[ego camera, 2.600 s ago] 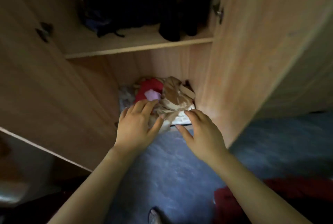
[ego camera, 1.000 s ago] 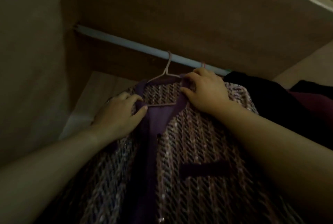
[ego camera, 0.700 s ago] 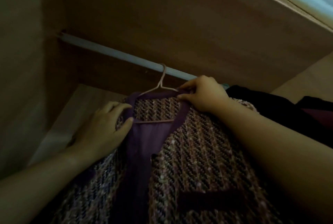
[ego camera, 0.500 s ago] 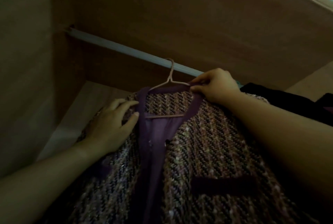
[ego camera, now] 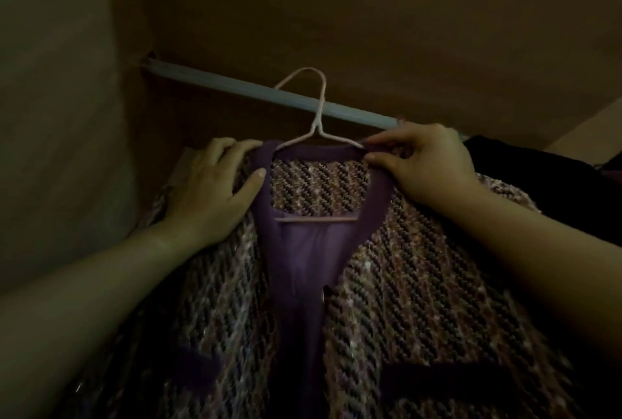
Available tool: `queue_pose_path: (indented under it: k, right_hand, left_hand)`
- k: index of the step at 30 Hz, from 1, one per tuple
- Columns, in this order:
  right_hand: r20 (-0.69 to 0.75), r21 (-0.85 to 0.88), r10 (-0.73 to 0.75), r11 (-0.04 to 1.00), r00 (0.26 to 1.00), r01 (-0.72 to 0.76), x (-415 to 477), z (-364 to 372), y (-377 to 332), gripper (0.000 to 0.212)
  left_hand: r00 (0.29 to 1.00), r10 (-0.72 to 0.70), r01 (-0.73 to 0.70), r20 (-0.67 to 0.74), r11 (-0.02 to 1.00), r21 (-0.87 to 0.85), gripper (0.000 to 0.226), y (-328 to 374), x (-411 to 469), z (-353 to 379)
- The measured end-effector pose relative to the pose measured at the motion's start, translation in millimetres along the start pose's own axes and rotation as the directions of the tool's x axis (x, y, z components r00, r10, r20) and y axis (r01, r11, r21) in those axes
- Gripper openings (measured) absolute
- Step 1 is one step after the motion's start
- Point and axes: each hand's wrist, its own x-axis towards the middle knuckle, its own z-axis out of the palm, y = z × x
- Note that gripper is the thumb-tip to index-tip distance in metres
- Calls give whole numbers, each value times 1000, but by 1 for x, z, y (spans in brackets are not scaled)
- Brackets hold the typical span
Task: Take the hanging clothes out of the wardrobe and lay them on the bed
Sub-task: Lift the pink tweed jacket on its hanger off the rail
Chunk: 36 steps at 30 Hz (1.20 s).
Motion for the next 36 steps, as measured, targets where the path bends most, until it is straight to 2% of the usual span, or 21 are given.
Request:
queue_pose_path:
  k: [3, 5, 9, 13, 18, 22, 25, 27, 31, 36]
  right_hand:
    - [74, 85, -1, 996, 997, -5, -47, 5, -1, 17]
    - [94, 157, 6, 987, 996, -21, -83, 10, -2, 17]
    - [139, 153, -77, 987, 987, 56, -163, 12, -9, 23]
    - [137, 151, -153, 980, 979, 132, -246, -2, -24, 34]
    - [118, 271, -102, 960, 988, 67, -323, -29, -48, 26]
    - [128, 300, -60, 954, 990, 19, -308, -58, -63, 24]
    - [53, 225, -77, 972, 996, 63, -278, -97, -78, 24]
    - [18, 221, -73, 973, 997, 67, -276, -134, -86, 22]
    - [45, 226, -15, 974, 999, 4, -301, -200, -115, 20]
    - [41, 112, 43, 993, 998, -48, -322, -295, -171, 18]
  left_hand:
    - [979, 90, -85, 182, 996, -31, 61, 3, -35, -15]
    - [958, 98, -93, 268, 995, -32, 57, 8, -69, -28]
    - [945, -36, 48, 324, 998, -28, 45, 34, -141, -65]
    - [890, -140, 165, 434, 986, -19, 41, 68, -204, -105]
    - [920, -100, 98, 379, 995, 24, 34, 115, -262, -158]
    - [943, -79, 73, 324, 997, 32, 40, 135, -251, -176]
    - [965, -62, 68, 255, 998, -17, 30, 151, -218, -196]
    - [967, -59, 65, 248, 998, -16, 31, 174, -211, -215]
    - [960, -74, 93, 269, 994, -56, 33, 219, -223, -259]
    - [955, -127, 189, 267, 957, -222, 29, 270, -227, -319]
